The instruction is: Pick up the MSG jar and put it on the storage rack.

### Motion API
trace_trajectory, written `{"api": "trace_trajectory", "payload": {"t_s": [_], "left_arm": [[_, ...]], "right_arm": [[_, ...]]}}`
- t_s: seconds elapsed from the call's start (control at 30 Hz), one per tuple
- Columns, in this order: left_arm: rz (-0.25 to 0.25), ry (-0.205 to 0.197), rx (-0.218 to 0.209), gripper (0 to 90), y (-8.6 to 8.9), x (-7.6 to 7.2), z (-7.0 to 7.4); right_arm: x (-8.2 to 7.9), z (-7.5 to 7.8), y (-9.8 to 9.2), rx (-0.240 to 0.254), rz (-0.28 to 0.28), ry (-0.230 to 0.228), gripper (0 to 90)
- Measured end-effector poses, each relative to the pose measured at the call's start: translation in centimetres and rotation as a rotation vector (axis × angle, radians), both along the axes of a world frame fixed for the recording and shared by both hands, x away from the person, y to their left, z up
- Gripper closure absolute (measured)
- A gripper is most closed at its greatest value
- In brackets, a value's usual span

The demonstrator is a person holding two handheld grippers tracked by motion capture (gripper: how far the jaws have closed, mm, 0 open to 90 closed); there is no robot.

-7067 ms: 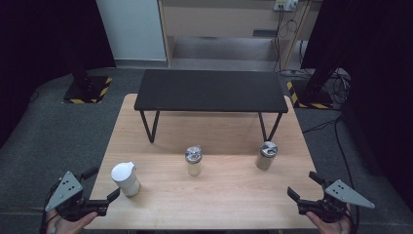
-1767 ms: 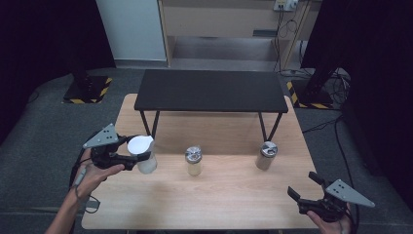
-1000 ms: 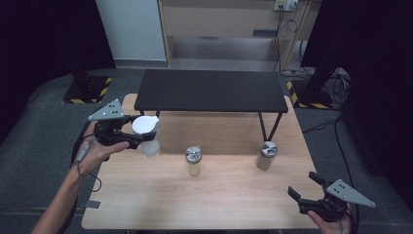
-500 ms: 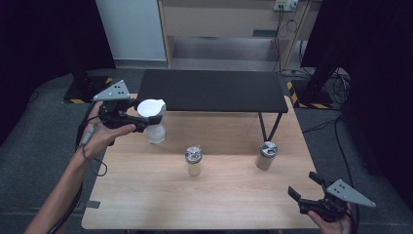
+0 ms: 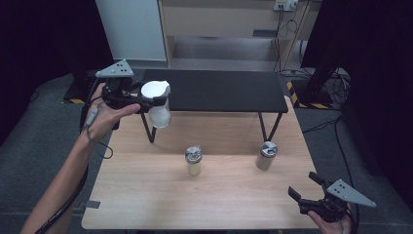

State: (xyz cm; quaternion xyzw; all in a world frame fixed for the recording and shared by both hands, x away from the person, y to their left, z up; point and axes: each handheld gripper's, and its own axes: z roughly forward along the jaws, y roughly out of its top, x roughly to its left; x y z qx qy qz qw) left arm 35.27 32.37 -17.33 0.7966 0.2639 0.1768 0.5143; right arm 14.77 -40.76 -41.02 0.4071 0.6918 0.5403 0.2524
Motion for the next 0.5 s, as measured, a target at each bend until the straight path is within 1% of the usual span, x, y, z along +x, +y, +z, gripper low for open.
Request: {"api": "trace_trajectory", "payload": {"t_s": [0.2, 0.23, 0.3, 0.33, 0.37, 0.43, 0.5], "left_arm": [[0.034, 0.012, -0.022, 29.5, -0.4, 1.1, 0.7], [0.051, 0.012, -0.028, 29.5, -0.5, 1.4, 0.8], [0.058, 0.010, -0.024, 29.6, -0.7, 1.6, 0.9], [0.079, 0.008, -0.019, 29.5, -1.0, 1.9, 1.0], [0.079, 0.008, -0.019, 29.6, -1.0, 1.9, 1.0], [0.099, 0.008, -0.020, 29.6, -1.2, 2.2, 1.0], [0.119, 0.001, -0.004, 29.6, -1.5, 2.5, 1.1]], "right_arm": [[0.0, 0.0, 0.0, 0.001, 0.001, 0.001, 4.3], [0.0, 0.0, -0.1, 0.002, 0.002, 0.002, 4.3], [0.0, 0.0, -0.1, 0.002, 0.002, 0.002, 4.3], [0.0, 0.0, -0.1, 0.002, 0.002, 0.002, 4.3], [0.0, 0.0, -0.1, 0.002, 0.002, 0.002, 4.3], [0.0, 0.0, -0.1, 0.004, 0.002, 0.001, 4.3], [0.0, 0.0, -0.1, 0.006, 0.001, 0.003, 4.3]]}}
